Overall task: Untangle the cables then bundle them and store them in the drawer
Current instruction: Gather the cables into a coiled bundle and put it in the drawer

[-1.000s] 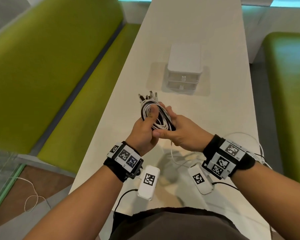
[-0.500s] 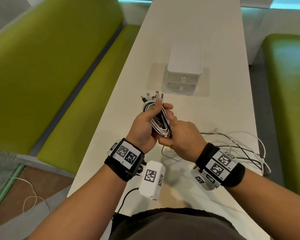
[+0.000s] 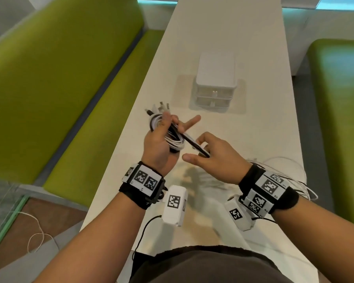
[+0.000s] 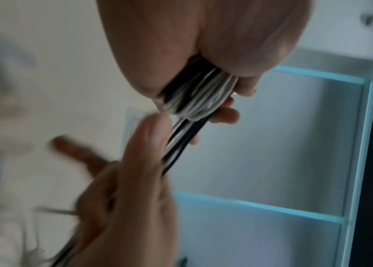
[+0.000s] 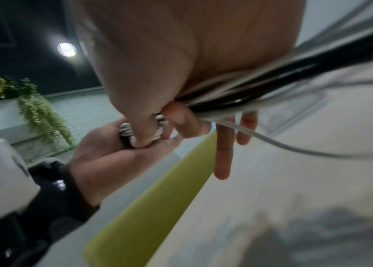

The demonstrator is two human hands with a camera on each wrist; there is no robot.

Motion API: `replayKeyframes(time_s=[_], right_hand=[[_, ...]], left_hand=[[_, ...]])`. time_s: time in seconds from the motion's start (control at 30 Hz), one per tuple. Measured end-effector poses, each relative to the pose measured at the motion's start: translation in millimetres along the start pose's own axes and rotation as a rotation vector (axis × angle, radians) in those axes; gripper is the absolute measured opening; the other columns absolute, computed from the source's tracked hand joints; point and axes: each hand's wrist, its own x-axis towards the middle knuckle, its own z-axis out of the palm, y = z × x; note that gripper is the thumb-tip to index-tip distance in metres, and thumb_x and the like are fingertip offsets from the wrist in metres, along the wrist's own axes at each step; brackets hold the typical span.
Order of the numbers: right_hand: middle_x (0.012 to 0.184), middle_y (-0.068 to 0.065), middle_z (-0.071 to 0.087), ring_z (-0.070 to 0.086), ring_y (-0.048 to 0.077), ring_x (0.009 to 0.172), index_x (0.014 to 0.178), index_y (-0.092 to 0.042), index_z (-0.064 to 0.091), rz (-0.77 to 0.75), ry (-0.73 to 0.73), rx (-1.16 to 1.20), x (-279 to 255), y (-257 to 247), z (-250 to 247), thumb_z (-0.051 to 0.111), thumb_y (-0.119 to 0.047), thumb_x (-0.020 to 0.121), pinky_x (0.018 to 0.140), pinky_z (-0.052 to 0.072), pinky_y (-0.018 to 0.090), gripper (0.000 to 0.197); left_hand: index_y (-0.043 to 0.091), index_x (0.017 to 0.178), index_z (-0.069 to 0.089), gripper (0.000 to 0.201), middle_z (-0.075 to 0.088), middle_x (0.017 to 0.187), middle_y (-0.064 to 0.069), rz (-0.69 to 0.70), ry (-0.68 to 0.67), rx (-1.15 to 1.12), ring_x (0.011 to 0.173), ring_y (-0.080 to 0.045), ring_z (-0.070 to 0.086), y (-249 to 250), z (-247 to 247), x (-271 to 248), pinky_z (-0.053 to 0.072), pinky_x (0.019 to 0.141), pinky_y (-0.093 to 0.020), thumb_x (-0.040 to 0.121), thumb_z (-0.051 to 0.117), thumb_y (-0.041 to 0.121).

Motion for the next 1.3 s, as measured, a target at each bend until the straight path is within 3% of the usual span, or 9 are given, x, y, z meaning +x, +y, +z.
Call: replayKeyframes(time_s=[0.1, 0.2, 0.33, 0.43, 0.67, 0.8, 0.97, 1.2, 1.3], right_hand=[[0.068, -0.004, 0.062, 0.056, 0.013, 0.06, 0.092, -0.019, 0.053, -0.073, 0.006, -0.013, -7, 10, -3, 0.048, -0.066, 0.094, 0.061, 0.044, 0.035, 0.048], [0.071, -0.009, 0.056, 0.053, 0.013, 0.068, 0.099, -0.031, 0.053, -0.156, -0.052, -0.187, -17, 22, 5, 0.022, -0.064, 0.102, 0.07, 0.045, 0.038, 0.046], [0.071, -0.011, 0.056, 0.054, 0.012, 0.07, 0.09, -0.032, 0.061, 0.004, -0.154, -0.137, -13, 33, 14, 0.022, -0.062, 0.104, 0.079, 0.049, 0.043, 0.05], [0.082, -0.01, 0.061, 0.059, 0.018, 0.078, 0.089, -0.028, 0.059, 0.046, -0.301, -0.407, -14, 23, 24, 0.018, -0.058, 0.106, 0.081, 0.05, 0.042, 0.054], [0.078, 0.001, 0.059, 0.05, 0.028, 0.06, 0.096, -0.018, 0.045, -0.377, -0.303, -0.796, -24, -14, 14, 0.041, -0.036, 0.104, 0.062, 0.048, 0.042, 0.019], [0.093, -0.005, 0.068, 0.062, 0.027, 0.073, 0.114, -0.027, 0.052, -0.457, -0.285, -0.654, -16, -20, -5, 0.049, -0.035, 0.102, 0.067, 0.051, 0.043, 0.015], [0.099, -0.009, 0.072, 0.066, 0.017, 0.088, 0.129, -0.036, 0.054, -0.321, -0.212, -0.266, 0, -10, -31, 0.061, -0.035, 0.1, 0.08, 0.052, 0.044, 0.03], [0.077, -0.004, 0.073, 0.067, 0.015, 0.076, 0.096, -0.013, 0.083, -0.277, -0.109, 0.273, 10, -9, -37, 0.089, -0.011, 0.073, 0.072, 0.051, 0.031, 0.024], [0.074, 0.001, 0.068, 0.063, 0.022, 0.073, 0.097, -0.022, 0.084, -0.266, -0.093, 0.213, 14, -2, -37, 0.088, -0.019, 0.075, 0.069, 0.049, 0.03, 0.022]], left_hand=[[0.012, 0.09, 0.053, 0.034, 0.05, 0.066, -0.002, 0.045, 0.045, 0.0, 0.08, -0.031, 0.068, 6, -3, 4, 0.053, 0.091, -0.054, 0.101, 0.046, 0.043], [0.015, 0.087, 0.054, 0.044, 0.043, 0.066, 0.001, 0.021, 0.065, -0.028, 0.054, -0.017, 0.044, 6, -5, 7, 0.049, 0.06, -0.035, 0.1, 0.042, 0.056], [0.016, 0.087, 0.053, 0.05, 0.042, 0.068, 0.001, 0.035, 0.084, 0.026, 0.053, -0.015, 0.039, 5, -6, 15, 0.038, 0.053, -0.029, 0.095, 0.042, 0.064], [0.015, 0.09, 0.052, 0.043, 0.048, 0.071, -0.001, 0.013, 0.114, 0.162, 0.056, -0.018, 0.046, -9, -11, 20, 0.042, 0.056, -0.031, 0.091, 0.053, 0.058], [0.02, 0.089, 0.047, 0.056, 0.045, 0.069, 0.002, -0.125, 0.101, 0.529, 0.06, -0.018, 0.038, -32, -15, 26, 0.035, 0.052, -0.031, 0.073, 0.069, 0.069], [0.02, 0.082, 0.049, 0.074, 0.046, 0.084, -0.013, -0.235, -0.024, 0.684, 0.075, -0.026, 0.038, -46, -15, 15, 0.033, 0.064, -0.037, 0.061, 0.062, 0.09], [0.01, 0.106, 0.064, 0.092, 0.051, 0.076, -0.013, -0.556, -0.093, 0.343, 0.063, -0.024, 0.05, -51, -27, -5, 0.046, 0.054, -0.029, 0.069, 0.044, 0.092], [0.003, 0.113, 0.052, 0.115, 0.047, 0.087, -0.009, -0.732, -0.275, -0.059, 0.067, -0.017, 0.04, -51, -28, -29, 0.04, 0.054, -0.023, 0.041, 0.068, 0.092], [0.006, 0.115, 0.054, 0.088, 0.045, 0.085, -0.005, -0.741, -0.347, -0.028, 0.064, -0.011, 0.041, -49, -32, -33, 0.038, 0.052, -0.018, 0.06, 0.086, 0.066]])
